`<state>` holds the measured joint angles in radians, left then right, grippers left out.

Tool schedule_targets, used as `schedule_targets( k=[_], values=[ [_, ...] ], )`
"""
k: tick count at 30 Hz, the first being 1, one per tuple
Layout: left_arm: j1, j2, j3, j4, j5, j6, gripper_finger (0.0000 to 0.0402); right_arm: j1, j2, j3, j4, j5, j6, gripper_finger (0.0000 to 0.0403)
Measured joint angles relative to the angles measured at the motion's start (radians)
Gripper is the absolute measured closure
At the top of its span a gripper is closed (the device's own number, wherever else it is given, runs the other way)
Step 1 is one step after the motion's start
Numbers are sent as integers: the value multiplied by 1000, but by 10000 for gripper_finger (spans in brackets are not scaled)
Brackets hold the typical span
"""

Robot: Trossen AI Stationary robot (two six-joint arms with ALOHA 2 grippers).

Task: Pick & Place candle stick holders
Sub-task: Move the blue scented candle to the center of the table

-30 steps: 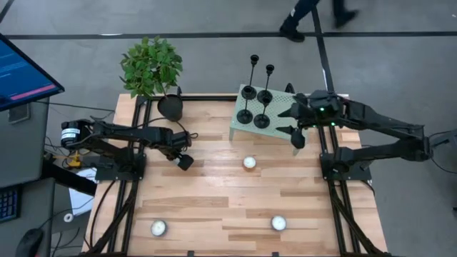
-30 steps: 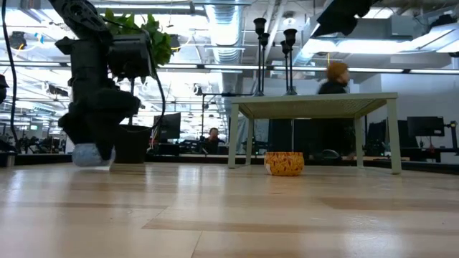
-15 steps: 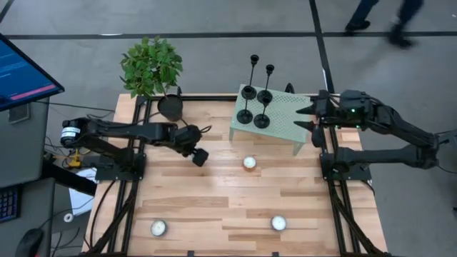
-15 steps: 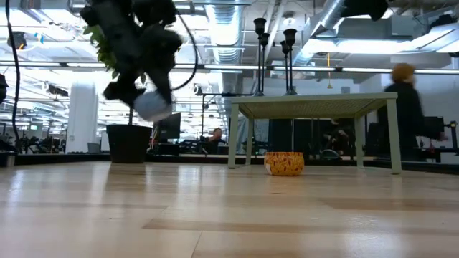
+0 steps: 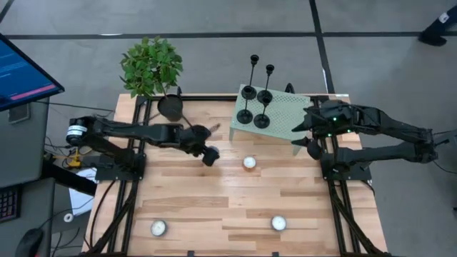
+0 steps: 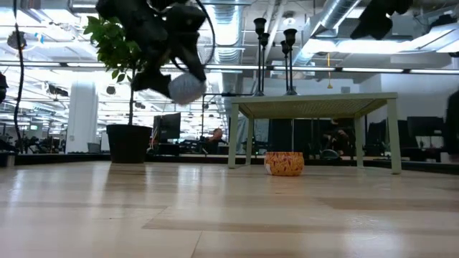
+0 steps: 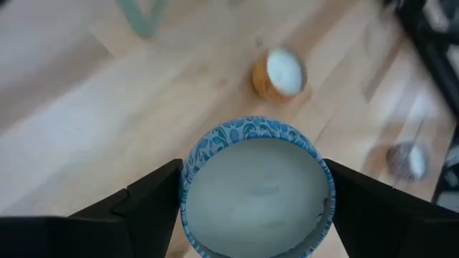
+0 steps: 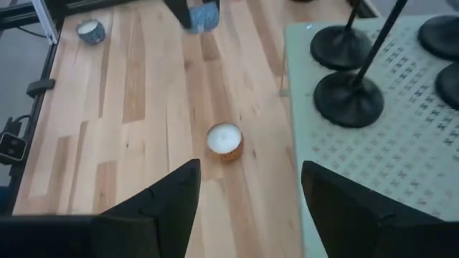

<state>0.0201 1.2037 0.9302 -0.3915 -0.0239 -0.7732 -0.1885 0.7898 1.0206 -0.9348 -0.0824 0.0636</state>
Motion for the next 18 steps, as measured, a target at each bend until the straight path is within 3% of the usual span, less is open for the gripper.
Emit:
schedule_targets(
  k=[5, 10, 18],
  values=[
    [-36, 154, 24, 71, 78, 14, 96, 22, 1, -13, -2, 1, 14, 175],
    [-80, 316, 138, 80, 138, 60, 96, 57, 11, -13, -21, 1, 7, 180],
    [-158, 484, 291, 80, 94, 62, 96, 123, 25, -17, -130, 24, 23, 182]
  ],
)
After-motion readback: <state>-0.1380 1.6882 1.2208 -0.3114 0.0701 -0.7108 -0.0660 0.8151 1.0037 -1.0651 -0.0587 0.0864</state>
